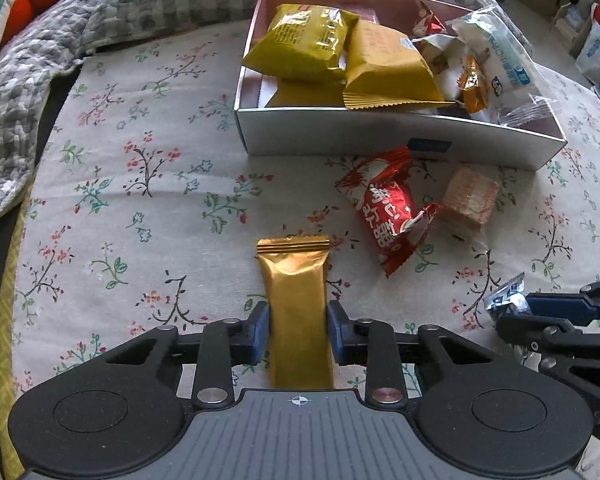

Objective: Organize snacks
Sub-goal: 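Lift and carry the gold bar and silver packet over the box with both tools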

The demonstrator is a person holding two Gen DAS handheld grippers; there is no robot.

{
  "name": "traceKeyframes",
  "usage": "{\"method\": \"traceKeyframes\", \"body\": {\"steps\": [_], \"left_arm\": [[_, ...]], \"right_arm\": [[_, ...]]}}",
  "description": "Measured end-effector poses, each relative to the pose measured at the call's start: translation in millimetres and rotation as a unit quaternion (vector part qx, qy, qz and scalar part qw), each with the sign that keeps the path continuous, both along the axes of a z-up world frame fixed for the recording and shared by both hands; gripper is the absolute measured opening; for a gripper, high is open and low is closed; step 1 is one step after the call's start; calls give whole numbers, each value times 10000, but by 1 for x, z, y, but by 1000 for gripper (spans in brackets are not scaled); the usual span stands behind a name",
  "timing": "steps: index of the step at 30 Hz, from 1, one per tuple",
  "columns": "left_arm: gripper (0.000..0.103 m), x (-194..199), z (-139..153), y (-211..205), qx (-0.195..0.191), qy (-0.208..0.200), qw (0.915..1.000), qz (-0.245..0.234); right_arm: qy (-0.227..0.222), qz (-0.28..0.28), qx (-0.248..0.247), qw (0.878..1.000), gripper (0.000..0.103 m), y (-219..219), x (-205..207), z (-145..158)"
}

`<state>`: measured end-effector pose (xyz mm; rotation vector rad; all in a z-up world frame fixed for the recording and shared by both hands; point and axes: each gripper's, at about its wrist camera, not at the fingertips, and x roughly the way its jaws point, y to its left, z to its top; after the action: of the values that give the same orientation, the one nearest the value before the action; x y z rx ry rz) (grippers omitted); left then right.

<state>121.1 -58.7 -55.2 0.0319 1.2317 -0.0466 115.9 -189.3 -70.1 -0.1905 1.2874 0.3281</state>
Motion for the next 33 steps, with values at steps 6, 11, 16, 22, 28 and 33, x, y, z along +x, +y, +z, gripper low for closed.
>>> {"method": "traceKeyframes", "body": {"steps": [6,11,16,22,28,33], "left_arm": [[28,0,10,-1,-172,-102,9998,-53],[28,0,16,-3,-272,-165,9995,-81],[28,1,26,-2,-401,-288,9988,-65],[28,2,28,1,-465,-339,9983,-26],[28,2,30,2,-508,-364,9980,-6],[28,3,31,3,-518,-383,9979,13]], "right_arm": [[-84,-101,99,9999,16,-5,1,6],[-139,-198,247,9994,13,-10,1,14],[-156,-198,319,9992,13,-13,0,18],[-147,-216,300,9992,13,-12,2,13],[-216,-150,345,9991,36,-10,1,12],[-221,20,331,9992,43,-2,-3,9]]}}
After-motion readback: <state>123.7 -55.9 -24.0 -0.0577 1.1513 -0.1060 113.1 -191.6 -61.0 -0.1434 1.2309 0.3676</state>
